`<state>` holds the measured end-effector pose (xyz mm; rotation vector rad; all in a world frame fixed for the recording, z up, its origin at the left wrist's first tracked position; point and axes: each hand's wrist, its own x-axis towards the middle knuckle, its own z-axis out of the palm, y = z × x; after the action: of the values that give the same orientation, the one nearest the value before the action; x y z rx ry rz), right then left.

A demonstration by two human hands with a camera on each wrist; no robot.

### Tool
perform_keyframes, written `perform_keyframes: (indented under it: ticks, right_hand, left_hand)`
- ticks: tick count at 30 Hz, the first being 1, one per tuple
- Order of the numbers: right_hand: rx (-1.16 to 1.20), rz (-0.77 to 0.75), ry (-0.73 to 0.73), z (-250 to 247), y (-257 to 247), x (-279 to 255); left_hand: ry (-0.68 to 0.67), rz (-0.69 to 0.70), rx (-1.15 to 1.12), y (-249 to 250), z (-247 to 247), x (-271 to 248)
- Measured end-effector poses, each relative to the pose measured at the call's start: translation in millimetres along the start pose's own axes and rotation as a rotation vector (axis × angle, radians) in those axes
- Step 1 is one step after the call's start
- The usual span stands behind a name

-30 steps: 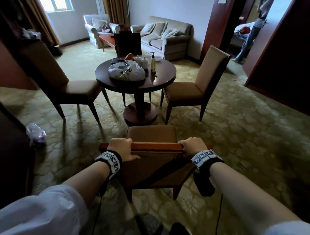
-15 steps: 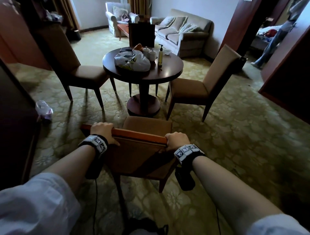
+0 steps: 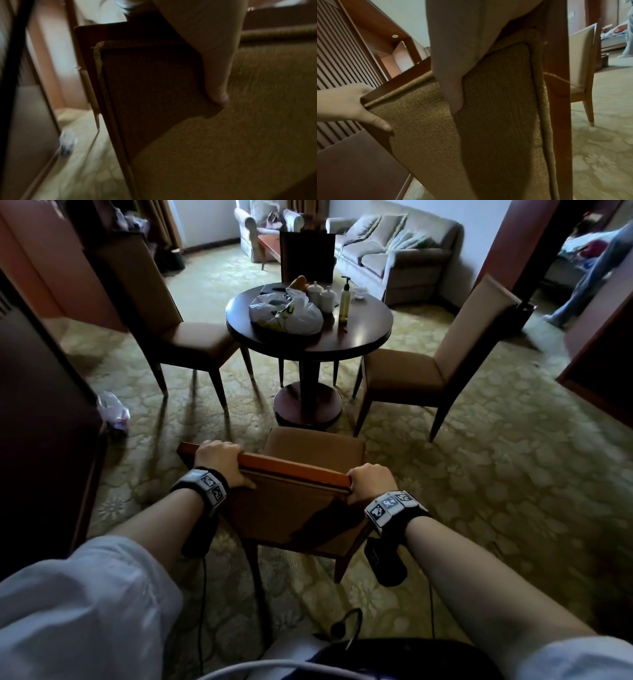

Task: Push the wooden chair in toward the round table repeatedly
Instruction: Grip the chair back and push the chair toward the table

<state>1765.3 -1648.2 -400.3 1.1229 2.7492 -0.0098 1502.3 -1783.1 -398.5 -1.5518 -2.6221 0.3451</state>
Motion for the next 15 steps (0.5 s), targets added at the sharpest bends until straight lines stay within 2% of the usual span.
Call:
perform_keyframes:
  ticks: [9,15]
  right_hand:
    - [-0.028,-0.051,0.039,0.2,0.6,0.9]
    - [-0.06,-0.093,0.062,-4.1,2.7,6.0]
  left_hand:
    - [0.105,0.132,0.014,-13.6,7.9,7.2]
    - [0.221,0.227,-0.158,-25.4,25.2,23.1]
